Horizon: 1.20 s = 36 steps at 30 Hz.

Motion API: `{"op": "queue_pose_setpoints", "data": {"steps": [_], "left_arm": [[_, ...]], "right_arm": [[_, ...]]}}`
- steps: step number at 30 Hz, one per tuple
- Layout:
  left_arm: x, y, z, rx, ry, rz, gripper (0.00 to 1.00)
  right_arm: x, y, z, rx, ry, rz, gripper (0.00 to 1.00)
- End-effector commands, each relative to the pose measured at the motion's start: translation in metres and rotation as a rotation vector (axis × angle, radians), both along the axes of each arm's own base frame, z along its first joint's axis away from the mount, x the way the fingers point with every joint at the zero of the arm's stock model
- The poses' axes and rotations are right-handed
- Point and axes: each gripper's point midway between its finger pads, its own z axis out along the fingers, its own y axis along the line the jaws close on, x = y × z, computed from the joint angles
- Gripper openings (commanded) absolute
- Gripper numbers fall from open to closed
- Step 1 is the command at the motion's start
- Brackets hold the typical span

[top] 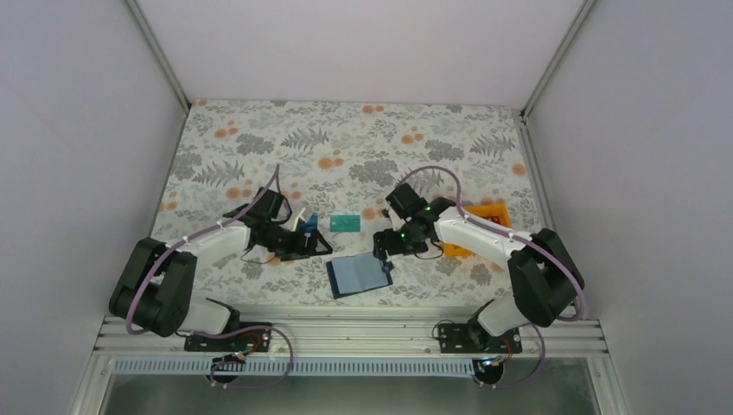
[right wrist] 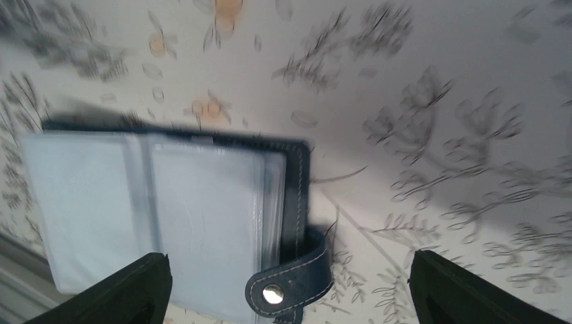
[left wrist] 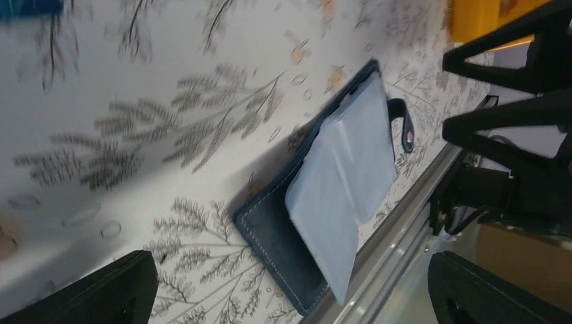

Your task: Take the credit cards out of the card holder

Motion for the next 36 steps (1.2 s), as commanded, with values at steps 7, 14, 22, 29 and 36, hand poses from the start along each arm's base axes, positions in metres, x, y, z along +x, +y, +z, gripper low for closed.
{"op": "queue_pose_setpoints", "data": {"steps": [7, 14, 22, 29, 36], "left_arm": [[-0.028, -0.003, -0.03, -0.077, 0.242, 0.1, 0.98], [-0.037, -0.011, -0.048, -0.058, 0.296, 0.066, 0.94], [-0.033, -0.026, -0.049, -0.049, 0.263, 0.0, 0.82], [-0.027, -0.045, -0.04, -0.063, 0.211, -0.075, 0.67], [-0.022, -0.052, -0.021, -0.117, 0.145, -0.126, 0.11]], "right_arm": [[-0.056, 0.02, -0.052, 0.101, 0.247, 0.08, 0.9], [-0.06, 0.038, -0.058, 0.189, 0.304, 0.111, 0.83], [-0.058, 0.056, -0.05, 0.28, 0.326, 0.121, 0.78], [-0.048, 0.066, -0.04, 0.302, 0.304, 0.116, 0.69], [-0.042, 0.063, -0.023, 0.345, 0.261, 0.138, 0.69]]}}
